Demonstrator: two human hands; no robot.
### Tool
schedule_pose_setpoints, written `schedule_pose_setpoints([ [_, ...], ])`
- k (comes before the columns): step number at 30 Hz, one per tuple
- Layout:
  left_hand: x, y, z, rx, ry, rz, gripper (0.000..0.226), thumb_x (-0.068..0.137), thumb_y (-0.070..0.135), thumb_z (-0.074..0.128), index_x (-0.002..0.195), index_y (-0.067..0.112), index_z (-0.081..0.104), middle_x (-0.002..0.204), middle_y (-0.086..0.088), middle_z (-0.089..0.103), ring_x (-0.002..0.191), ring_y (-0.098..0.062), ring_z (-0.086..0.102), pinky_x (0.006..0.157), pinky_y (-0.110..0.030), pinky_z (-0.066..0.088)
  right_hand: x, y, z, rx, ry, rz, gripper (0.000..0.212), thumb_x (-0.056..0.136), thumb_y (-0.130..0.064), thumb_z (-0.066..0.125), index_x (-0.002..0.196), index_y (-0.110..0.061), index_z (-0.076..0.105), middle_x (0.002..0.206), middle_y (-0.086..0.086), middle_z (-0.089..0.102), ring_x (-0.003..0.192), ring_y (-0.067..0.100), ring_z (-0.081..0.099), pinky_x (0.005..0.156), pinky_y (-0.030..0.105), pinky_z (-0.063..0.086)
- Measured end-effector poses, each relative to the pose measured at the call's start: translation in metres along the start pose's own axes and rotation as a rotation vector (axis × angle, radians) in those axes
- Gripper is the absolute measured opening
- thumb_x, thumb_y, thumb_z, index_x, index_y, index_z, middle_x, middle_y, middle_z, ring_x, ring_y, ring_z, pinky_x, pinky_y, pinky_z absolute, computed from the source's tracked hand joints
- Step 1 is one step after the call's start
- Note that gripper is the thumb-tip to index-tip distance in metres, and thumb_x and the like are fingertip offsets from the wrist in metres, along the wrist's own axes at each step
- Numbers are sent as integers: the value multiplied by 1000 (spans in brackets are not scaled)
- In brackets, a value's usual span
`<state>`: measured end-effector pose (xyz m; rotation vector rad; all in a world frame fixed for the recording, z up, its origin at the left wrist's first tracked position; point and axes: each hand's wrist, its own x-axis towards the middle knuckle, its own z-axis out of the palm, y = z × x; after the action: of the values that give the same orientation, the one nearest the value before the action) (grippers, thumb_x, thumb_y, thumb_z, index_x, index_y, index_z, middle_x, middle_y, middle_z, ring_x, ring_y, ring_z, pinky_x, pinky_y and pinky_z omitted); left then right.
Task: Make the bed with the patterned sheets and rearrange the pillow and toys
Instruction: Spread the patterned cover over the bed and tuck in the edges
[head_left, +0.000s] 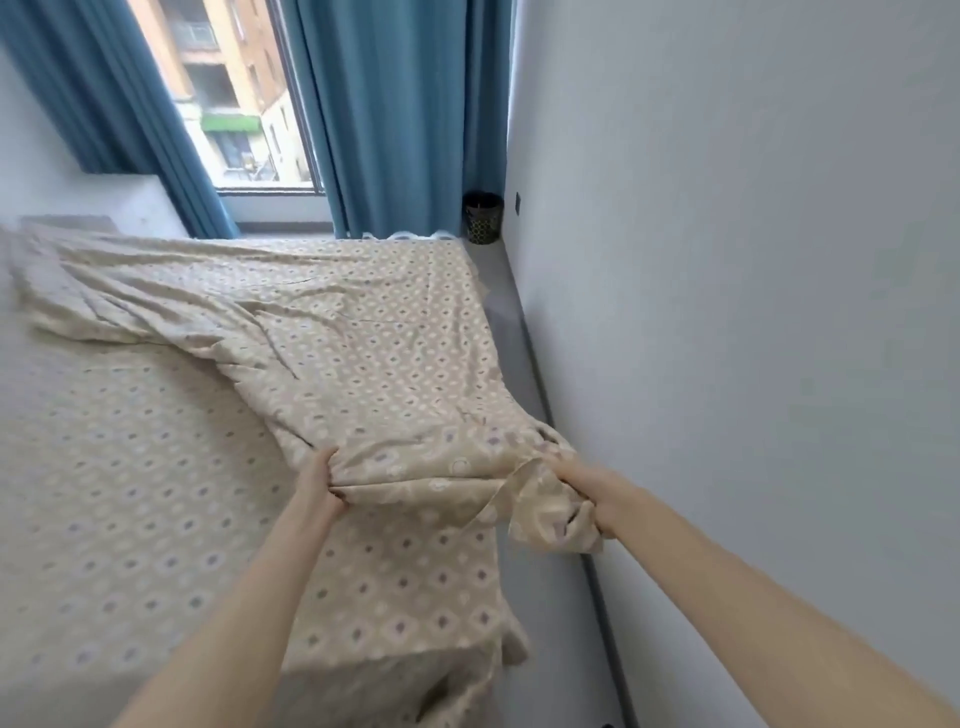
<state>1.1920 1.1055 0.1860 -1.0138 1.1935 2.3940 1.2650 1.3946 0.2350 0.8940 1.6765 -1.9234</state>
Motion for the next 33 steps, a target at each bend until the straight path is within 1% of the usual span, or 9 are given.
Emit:
schedule_pose_setpoints([
  [2,-16,-2,-10,96,94,74,31,93,13,45,123,8,53,80,-9,62,66,-20,61,51,-26,52,-11,1,1,93,-50,-9,34,88,-15,68,120,-18,58,83,8,69,59,17,67,43,22,47],
  [4,-32,-8,-19,172,169,146,30,90,10,49,120,8,52,88,-10,56,59,-19,55,39,-21,43,-20,5,-5,190,-87,-5,38,88,-7,64,119,-30,57,82,7,68,49,16,64,35,18,43],
  [9,-63,-41,-38,233,250,225,27,86,8,54,113,5,55,96,-13,56,63,-20,52,56,-32,39,-32,18,-12,312,10,-50,35,94,3,44,116,-21,58,84,13,57,69,22,55,43,21,45],
  [12,-81,-62,-49,262,295,239,34,87,7,57,121,3,54,87,-10,56,62,-18,51,55,-31,40,-32,29,-20,240,52,-130,49,96,6,28,138,-13,45,118,22,59,115,41,55,55,28,46],
  [16,-102,-85,-58,331,326,241,40,85,10,65,123,1,55,91,-9,57,66,-18,50,56,-30,39,-41,50,-37,50,308,-73,30,87,7,46,114,-2,56,77,9,55,65,21,54,42,23,44],
  [21,-116,-115,-78,382,338,221,42,85,14,68,121,-1,55,103,-14,60,85,-24,54,69,-33,43,-43,91,-39,-97,433,-53,38,83,6,54,121,8,54,114,20,61,106,33,58,76,33,44],
  [25,-115,-128,-97,459,393,182,51,86,18,69,126,-6,47,111,-19,60,89,-27,57,73,-36,45,-48,115,-32,48,463,69,42,84,3,58,125,8,54,122,19,61,108,32,59,76,31,43],
  [29,-106,-136,-114,535,357,81,52,86,22,69,125,-5,49,93,-16,61,83,-30,60,62,-34,44,-47,123,-19,361,212,283,46,91,-31,63,121,3,57,123,15,59,114,29,56,103,36,40],
  [33,-96,-143,-129,597,374,61,49,87,20,68,123,-8,52,109,-18,60,95,-27,58,69,-35,48,-38,131,-10,70,-90,397,47,79,-46,73,98,-5,61,98,15,63,103,27,60,101,34,43],
])
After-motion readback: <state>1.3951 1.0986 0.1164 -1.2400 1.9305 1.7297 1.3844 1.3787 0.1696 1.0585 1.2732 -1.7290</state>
